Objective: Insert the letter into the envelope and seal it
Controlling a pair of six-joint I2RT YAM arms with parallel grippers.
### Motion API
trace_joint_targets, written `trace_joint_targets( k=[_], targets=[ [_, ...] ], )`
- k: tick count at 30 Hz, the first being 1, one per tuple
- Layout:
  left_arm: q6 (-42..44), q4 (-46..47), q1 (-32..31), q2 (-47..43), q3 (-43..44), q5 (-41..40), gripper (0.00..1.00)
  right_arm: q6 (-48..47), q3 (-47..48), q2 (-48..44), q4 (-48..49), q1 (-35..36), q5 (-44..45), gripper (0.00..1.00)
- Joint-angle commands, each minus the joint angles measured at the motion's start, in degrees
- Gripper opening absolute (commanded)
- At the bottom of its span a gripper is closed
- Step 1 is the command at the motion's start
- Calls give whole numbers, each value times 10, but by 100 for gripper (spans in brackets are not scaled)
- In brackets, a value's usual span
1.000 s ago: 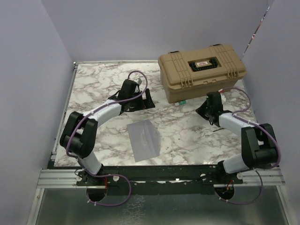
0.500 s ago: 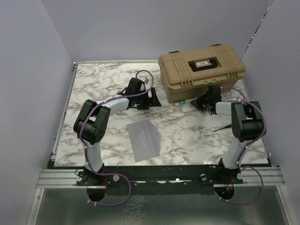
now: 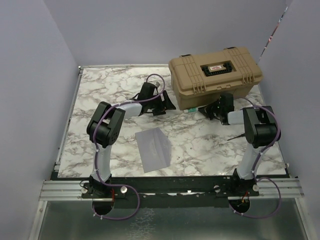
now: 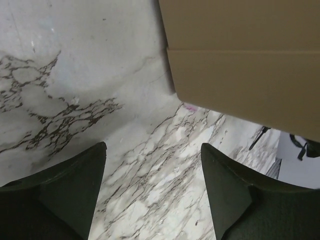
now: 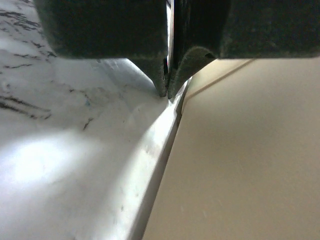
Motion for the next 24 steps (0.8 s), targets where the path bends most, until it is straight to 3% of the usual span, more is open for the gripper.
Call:
trace_joint_targets(
  k=[1,10,24],
  targets=[
    [-40,35,-6,38,18,-18,77,26,-30,16,39,15,-27,5],
    [-37,53,-13,77,28,-11,75,20,-28,36,71,34,-64,7],
    [-58,71,-31,78,-9,31,48,-6,-63,13,83,65,-78,7]
  ],
)
